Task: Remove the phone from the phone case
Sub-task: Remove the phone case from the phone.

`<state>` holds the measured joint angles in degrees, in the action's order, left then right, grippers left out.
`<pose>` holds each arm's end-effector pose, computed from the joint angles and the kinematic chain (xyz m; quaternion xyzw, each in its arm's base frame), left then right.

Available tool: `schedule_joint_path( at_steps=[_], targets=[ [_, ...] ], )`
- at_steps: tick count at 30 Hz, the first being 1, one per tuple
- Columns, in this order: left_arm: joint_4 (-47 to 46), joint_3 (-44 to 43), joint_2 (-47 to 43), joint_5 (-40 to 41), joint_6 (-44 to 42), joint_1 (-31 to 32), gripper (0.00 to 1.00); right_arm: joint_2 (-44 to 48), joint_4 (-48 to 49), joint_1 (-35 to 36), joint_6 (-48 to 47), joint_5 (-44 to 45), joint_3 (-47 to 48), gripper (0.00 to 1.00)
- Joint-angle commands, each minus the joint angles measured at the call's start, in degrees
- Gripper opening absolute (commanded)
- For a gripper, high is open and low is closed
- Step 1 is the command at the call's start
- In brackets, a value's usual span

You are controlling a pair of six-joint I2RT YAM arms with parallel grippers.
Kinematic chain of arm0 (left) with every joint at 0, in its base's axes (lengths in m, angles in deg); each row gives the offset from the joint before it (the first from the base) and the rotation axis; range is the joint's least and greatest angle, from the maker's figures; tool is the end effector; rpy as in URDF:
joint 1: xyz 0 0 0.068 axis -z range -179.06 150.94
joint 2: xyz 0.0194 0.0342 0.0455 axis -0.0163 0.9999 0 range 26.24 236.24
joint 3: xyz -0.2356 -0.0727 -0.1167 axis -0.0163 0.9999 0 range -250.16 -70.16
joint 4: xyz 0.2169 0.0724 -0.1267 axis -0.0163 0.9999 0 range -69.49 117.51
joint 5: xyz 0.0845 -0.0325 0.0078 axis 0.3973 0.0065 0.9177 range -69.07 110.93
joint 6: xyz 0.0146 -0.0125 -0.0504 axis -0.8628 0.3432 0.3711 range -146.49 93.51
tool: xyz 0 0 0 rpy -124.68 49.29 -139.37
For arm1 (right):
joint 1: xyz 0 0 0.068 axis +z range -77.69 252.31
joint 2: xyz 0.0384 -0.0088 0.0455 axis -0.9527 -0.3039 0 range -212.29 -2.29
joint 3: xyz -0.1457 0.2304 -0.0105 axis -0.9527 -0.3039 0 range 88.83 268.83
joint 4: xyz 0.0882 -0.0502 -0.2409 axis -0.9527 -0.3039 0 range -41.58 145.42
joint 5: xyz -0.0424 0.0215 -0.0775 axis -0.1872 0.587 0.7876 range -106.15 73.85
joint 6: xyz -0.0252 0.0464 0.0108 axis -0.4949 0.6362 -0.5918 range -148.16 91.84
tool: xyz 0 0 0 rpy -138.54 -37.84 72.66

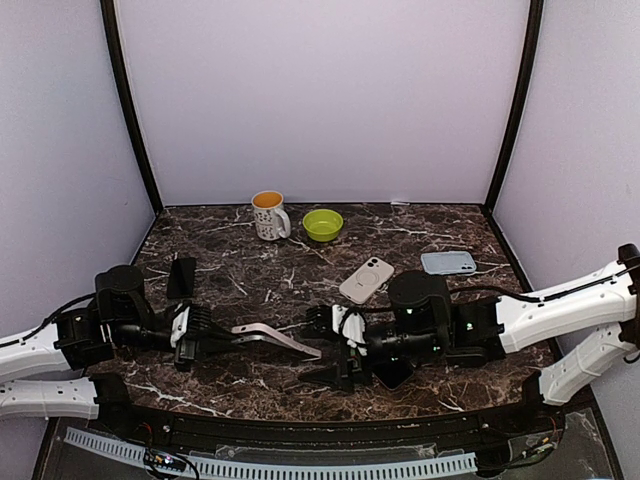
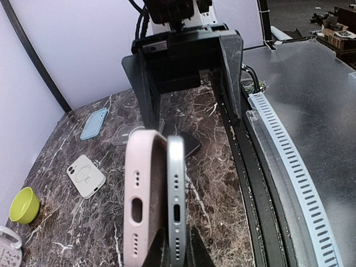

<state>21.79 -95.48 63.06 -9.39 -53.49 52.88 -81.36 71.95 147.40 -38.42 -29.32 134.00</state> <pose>0.0861 -0.1392 0.2585 0.6055 0.4785 -0.3296 0.5439 0.0720 0.3022 0.2534 -0.5925 0.5425 0.3934 0.4471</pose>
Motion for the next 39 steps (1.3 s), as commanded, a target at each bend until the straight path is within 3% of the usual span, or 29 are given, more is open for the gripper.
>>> schedule_joint_path(
  at_steps=[1,15,21,39],
  targets=[
    [-0.3,0.2,0.2,1.1,-6.8,0.0,0.0,1.9,-4.7,0.6,3.8,4.7,5.8,0.73],
    [-4.7,1.6,4.7,3.2,-12.5,0.0,0.0,-3.4,-5.4,3.4,5.0,15.7,13.2,0.66],
    [-4.6,1.8,5.4,3.0,-12.6,-0.1,0.0,-6.8,-4.7,3.6,4.7,18.3,15.9,0.58],
    [-4.4,2.0,4.5,2.6,-11.9,-0.1,0.0,-12.2,-5.7,3.7,4.7,15.7,19.3,0.51]
  ],
)
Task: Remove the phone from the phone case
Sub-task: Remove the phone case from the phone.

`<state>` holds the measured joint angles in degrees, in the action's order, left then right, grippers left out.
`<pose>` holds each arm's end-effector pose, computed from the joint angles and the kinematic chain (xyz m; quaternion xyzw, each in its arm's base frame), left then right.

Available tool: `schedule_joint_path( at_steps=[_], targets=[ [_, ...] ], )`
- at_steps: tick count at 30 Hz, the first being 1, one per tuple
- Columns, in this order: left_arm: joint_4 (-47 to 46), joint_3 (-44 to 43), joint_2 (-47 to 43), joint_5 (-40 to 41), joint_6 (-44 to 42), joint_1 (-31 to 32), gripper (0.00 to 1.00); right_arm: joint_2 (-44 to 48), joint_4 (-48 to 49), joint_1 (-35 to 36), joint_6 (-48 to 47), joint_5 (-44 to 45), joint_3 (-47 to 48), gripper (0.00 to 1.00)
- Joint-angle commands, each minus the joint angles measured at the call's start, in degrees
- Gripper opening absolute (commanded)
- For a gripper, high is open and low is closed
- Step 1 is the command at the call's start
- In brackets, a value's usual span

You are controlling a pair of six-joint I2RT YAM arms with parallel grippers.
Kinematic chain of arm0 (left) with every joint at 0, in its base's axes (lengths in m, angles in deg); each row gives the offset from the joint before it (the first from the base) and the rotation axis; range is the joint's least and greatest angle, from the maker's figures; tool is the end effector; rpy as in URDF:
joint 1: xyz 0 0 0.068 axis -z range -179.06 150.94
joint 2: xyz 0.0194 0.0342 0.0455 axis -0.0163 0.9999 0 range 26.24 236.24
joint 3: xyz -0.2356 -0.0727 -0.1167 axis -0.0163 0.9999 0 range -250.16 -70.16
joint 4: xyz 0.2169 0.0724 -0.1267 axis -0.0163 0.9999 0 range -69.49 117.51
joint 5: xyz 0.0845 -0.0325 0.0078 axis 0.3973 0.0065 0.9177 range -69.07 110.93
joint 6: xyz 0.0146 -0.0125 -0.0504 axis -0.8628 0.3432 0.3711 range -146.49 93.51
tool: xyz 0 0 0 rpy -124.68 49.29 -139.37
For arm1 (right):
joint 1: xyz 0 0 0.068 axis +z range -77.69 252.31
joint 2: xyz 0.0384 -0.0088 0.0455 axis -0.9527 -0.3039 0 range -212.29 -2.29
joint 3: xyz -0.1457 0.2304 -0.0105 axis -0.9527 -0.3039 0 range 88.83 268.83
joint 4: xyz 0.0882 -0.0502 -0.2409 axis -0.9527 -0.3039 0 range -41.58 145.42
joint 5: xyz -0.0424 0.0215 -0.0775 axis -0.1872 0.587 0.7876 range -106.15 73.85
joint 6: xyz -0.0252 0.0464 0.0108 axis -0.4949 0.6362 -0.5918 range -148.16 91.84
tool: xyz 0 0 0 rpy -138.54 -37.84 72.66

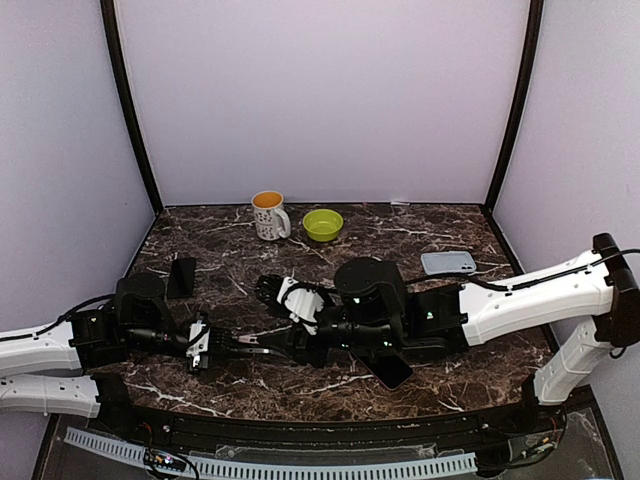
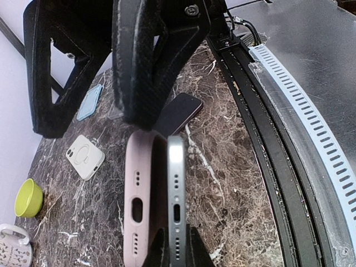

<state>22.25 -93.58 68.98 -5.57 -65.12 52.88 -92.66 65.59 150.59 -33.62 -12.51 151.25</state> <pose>0.0959 -0.1482 0.2302 0.6616 0.4724 -0.2516 0.5253 0.0775 0.3625 0.2822 -0.5250 0.6138 0.3290 0.4893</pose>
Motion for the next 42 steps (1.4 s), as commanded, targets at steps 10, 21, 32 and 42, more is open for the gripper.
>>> schedule_joint_path(
  at_steps=[10,21,32,42],
  targets=[
    [-4.8,0.1,-1.7,-1.0,0.0,-0.1,0.0,-2.1,-2.2,0.5,-2.4,-2.1,2.8,0.47],
    [-4.7,0.3,-2.5,-1.3,0.0,-0.1,0.0,-2.9,-2.8,-0.3,-2.8,-2.1,3.5,0.39],
    [-4.9,0.5,-3.4,-0.8,0.1,-0.1,0.0,-3.5,-6.1,-0.3,-3.4,-9.2,4.0,0.32],
    [-5.3,1.0,-5.2,-0.3,0.5,0.0,0.0,-3.9,-7.9,-0.5,-3.4,-7.3,3.9,0.26]
  ],
)
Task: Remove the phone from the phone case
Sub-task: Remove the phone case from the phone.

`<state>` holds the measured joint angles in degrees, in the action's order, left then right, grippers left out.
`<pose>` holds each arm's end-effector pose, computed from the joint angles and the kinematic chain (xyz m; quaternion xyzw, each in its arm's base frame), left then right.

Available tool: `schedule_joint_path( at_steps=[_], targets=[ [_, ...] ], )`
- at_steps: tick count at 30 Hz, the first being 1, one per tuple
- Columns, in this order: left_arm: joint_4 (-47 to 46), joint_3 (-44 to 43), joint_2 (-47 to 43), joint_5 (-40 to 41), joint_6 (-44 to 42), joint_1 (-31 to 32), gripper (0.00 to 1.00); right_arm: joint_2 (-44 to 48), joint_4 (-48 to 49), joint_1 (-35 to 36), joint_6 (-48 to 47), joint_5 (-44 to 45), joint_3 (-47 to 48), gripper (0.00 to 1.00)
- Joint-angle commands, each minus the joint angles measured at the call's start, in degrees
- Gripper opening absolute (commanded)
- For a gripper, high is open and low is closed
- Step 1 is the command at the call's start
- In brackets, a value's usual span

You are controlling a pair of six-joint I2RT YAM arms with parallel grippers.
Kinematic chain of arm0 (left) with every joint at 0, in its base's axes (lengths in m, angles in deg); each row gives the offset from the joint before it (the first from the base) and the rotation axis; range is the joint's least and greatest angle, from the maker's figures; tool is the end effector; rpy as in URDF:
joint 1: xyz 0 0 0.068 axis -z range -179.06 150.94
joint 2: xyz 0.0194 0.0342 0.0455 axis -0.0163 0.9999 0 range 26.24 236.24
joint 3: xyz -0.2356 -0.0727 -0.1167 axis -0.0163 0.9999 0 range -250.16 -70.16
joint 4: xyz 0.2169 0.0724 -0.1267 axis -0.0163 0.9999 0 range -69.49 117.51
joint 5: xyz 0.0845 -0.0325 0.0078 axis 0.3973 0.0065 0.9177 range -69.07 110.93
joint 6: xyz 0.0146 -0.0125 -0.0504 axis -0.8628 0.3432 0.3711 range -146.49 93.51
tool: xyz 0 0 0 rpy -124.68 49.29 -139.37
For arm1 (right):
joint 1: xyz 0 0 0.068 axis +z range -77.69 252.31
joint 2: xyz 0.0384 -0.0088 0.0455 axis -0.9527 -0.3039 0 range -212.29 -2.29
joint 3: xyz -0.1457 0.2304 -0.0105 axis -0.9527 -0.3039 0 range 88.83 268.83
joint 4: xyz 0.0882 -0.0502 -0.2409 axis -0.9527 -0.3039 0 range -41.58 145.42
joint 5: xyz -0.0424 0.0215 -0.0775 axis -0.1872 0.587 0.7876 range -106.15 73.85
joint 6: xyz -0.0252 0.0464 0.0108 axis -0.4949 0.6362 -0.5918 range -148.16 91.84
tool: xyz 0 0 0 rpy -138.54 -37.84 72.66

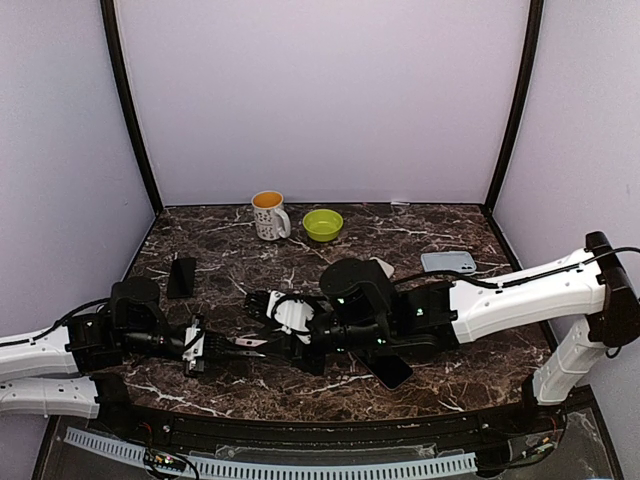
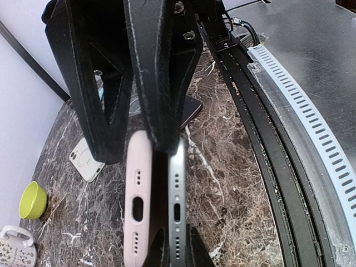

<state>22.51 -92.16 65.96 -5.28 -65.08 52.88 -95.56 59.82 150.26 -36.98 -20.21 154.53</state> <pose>0.0913 -0.1421 0.2290 0.6577 0.4678 -0.2493 0.5352 0.0770 0.3729 0.2737 -0.5872 0.5929 0.3366 0.4364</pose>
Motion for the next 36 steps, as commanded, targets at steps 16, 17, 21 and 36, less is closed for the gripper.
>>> schedule_joint_path(
  at_steps=[16,17,21,36],
  targets=[
    [-6.4,0.3,-3.9,-1.6,0.8,-0.1,0.0,-2.2,-2.3,-1.6,-0.1,0.6,2.0,0.29],
    [-6.4,0.3,-4.0,-1.7,0.8,-0.1,0.0,-2.3,-2.4,-1.6,-0.1,0.4,2.1,0.28],
    [-6.4,0.3,-3.8,-1.2,1.0,0.0,0.0,-2.5,-3.1,-1.6,0.2,-1.4,2.3,0.23],
    [-6.7,-0.4,-4.0,4.4,2.2,-0.1,0.0,-1.2,-3.1,-0.3,1.0,-6.5,-0.3,0.0]
  ],
)
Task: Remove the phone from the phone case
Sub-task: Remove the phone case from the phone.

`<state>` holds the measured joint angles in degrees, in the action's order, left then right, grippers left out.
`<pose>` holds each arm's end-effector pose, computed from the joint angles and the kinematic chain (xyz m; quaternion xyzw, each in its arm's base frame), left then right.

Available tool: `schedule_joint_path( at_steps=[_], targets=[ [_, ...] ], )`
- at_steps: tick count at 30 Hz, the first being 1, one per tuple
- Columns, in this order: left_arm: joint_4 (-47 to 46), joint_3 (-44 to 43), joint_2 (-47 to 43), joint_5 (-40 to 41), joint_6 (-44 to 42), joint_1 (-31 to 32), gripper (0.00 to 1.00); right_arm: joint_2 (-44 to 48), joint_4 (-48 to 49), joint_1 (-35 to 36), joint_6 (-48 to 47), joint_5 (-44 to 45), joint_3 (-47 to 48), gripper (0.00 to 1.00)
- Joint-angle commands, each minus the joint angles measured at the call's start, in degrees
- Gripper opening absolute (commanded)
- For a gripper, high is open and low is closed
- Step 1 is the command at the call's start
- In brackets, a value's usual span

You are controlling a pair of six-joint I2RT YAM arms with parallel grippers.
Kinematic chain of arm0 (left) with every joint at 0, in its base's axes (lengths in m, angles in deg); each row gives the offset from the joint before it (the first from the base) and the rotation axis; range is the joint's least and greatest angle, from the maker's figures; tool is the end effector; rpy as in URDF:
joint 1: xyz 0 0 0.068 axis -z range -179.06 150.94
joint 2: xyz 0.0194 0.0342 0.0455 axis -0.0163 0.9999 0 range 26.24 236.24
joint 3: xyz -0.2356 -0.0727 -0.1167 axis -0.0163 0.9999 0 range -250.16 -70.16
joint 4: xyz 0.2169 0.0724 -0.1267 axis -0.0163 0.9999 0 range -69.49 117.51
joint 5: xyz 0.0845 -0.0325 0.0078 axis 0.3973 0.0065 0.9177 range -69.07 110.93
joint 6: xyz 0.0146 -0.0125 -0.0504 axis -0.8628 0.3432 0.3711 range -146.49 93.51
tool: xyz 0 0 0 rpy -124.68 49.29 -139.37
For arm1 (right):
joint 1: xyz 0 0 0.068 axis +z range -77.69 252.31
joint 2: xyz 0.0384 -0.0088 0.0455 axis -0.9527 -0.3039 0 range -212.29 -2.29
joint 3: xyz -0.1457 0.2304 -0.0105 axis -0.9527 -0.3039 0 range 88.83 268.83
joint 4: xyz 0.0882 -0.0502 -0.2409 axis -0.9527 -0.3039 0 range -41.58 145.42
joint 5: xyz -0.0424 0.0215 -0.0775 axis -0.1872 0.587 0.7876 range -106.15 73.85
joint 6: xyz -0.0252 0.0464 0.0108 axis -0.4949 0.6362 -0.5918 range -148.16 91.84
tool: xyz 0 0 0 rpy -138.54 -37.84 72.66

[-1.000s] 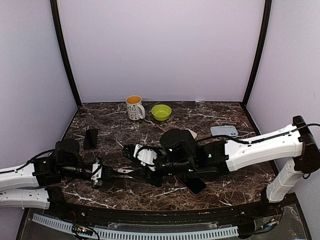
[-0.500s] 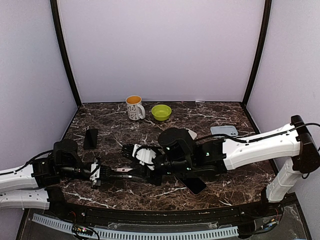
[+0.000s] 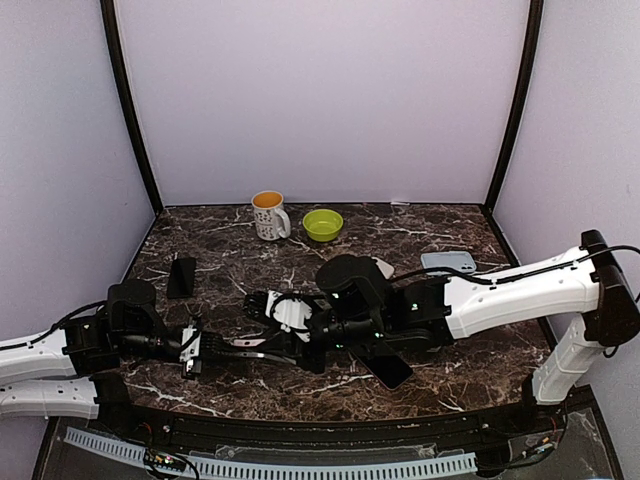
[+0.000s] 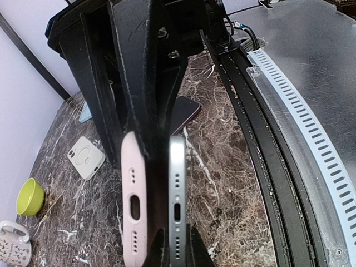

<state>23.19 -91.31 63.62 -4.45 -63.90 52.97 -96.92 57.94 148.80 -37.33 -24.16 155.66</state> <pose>0.0879 -0.1375 0.2285 0.6493 0.4741 -0.2495 0.5398 0.0851 0.3754 0.2688 -0.6002 0.5926 0.3450 0.4117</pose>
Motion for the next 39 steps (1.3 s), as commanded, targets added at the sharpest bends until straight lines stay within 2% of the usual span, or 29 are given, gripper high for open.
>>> schedule_joint_path(
  at_steps=[1,39],
  targets=[
    [-7.3,-1.4,-1.6,4.0,1.4,-0.2,0.0,0.2,-0.9,1.3,1.6,-2.6,-1.6,0.0],
    [0.3,-19.0,5.7,13.6,0.4,-0.8,0.0,3.2,1.7,4.7,1.3,-1.2,-10.2,0.0]
  ],
)
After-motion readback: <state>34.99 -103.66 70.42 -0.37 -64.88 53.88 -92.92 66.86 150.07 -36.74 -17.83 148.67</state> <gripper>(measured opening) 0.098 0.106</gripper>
